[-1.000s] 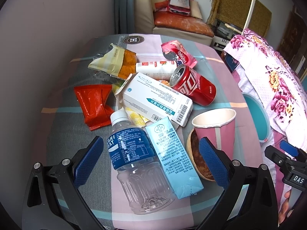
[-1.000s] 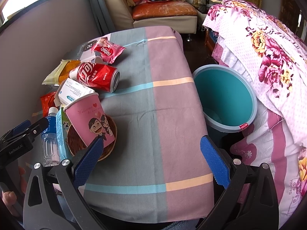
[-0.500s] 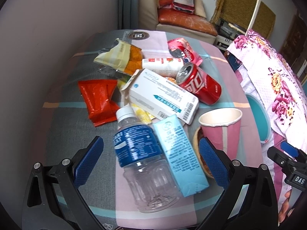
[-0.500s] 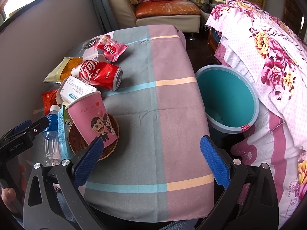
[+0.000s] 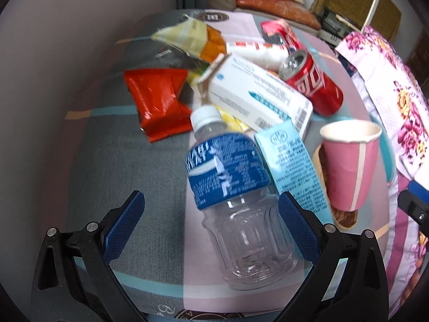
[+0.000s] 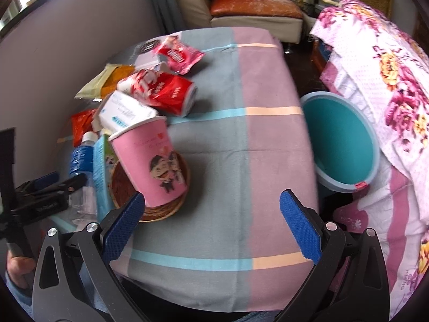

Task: Collect trash
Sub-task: 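Grasp the POCARI SWEAT bottle with the left tool while the right tool grasps the pink cup, then carry the bottle and cup over the teal wastebasket and release the bottle from the left tool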

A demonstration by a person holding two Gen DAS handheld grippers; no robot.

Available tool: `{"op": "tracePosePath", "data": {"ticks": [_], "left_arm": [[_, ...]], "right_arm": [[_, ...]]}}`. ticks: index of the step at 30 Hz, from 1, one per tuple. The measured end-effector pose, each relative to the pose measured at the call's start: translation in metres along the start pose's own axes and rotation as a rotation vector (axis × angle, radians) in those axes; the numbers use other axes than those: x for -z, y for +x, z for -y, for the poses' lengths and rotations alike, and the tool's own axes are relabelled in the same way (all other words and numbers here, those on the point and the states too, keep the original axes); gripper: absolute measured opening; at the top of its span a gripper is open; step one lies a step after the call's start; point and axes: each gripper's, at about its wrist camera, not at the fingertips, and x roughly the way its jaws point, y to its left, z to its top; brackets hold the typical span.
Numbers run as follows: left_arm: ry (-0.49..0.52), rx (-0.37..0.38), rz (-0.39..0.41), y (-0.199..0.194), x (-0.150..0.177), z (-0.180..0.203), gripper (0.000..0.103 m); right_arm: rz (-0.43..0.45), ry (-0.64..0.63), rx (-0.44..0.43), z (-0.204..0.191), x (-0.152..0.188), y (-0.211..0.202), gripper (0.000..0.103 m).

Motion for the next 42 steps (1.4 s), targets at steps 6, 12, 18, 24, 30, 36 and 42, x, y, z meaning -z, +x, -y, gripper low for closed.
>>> {"op": "tracePosePath", "data": {"ticks": [6,12,18,24,30,36,42], "left_arm": [[-0.003,-0.005,-0.023,0.013,0.006,-0.012,0.097],[0.013,0.033,-0.022,0.011,0.007,-0.025,0.075],[0.064,0.048,-0.025,0.017,-0.004,-0.020,0.075],[0.052,0.067,-0.075,0.037,-0.006,-0.021,0.075],[0.051,0.050,-0.044,0.025,-0.003,-0.027,0.066],[0.033,0.063,-0.004,-0.001,-0.006,-0.039,0.066],[0.022,0.096,0.045,-0.034,-0.007,-0.045,0.066]], "right_arm": [[-0.014,-0.068,-0.036,-0.025,-0.008,0.007,0.092],[-0.065,-0.124,-0.064,-0.046,-0.021,0.022,0.079],[-0.114,-0.164,-0.050,-0.060,-0.032,0.042,0.079],[-0.147,-0.169,-0.041,-0.067,-0.038,0.058,0.079],[-0.124,-0.193,-0.084,-0.075,-0.038,0.058,0.057],[-0.081,-0.159,-0.134,-0.071,-0.043,0.040,0.057],[-0.028,-0.118,-0.161,-0.056,-0.052,0.020,0.057]]}}
